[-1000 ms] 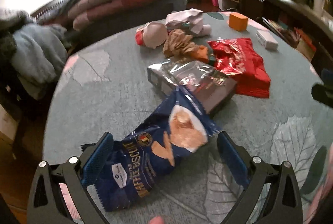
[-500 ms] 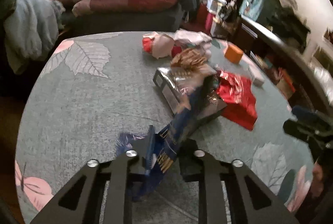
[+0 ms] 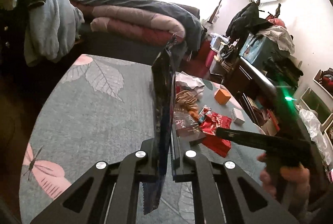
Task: Collect trash
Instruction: 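Carry both bags over the pink wastebasket and open both tools to drop them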
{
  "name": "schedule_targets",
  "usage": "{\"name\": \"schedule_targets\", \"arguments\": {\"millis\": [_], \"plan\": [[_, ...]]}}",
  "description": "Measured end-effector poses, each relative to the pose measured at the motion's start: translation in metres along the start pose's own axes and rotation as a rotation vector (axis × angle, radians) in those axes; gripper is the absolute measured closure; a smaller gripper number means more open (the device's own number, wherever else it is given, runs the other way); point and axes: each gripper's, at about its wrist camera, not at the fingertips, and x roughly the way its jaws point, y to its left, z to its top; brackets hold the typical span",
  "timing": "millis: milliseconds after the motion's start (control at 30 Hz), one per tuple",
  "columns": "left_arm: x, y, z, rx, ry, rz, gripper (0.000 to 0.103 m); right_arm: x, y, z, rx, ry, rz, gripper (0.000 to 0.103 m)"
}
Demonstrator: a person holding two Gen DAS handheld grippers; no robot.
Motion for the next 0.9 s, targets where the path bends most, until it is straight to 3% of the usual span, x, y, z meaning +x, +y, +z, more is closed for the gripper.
{"name": "schedule_targets", "arguments": {"millis": [67, 133, 233, 400, 600, 733, 900], "plan": [[-0.002, -0.002, -0.002, 0.016, -0.003, 0.003, 0.095, 0.008, -0.001, 0.002, 0.011, 0.004, -0.003, 0.029], [-0.002, -0.004, -0.002, 0.029, -0.005, 0.005, 0.095, 0.009, 0.003, 0.003, 0.001, -0.006, -0.014, 0.051], [-0.002, -0.009, -0.002, 0.038, -0.01, 0.002, 0.095, 0.007, 0.005, 0.004, -0.011, -0.016, 0.029, 0.073], [-0.002, -0.025, 0.001, 0.055, -0.007, -0.011, 0.095, -0.02, 0.001, 0.0, -0.035, -0.085, 0.016, 0.081], [0.002, -0.066, 0.001, 0.086, 0.002, -0.043, 0.095, -0.066, -0.028, -0.009, -0.01, -0.141, 0.031, 0.081], [0.011, -0.107, 0.001, 0.122, 0.021, -0.092, 0.095, -0.101, -0.064, -0.02, 0.037, -0.19, 0.014, 0.081], [0.034, -0.167, 0.004, 0.192, 0.045, -0.158, 0.095, -0.14, -0.122, -0.034, 0.113, -0.258, -0.073, 0.081]]}}
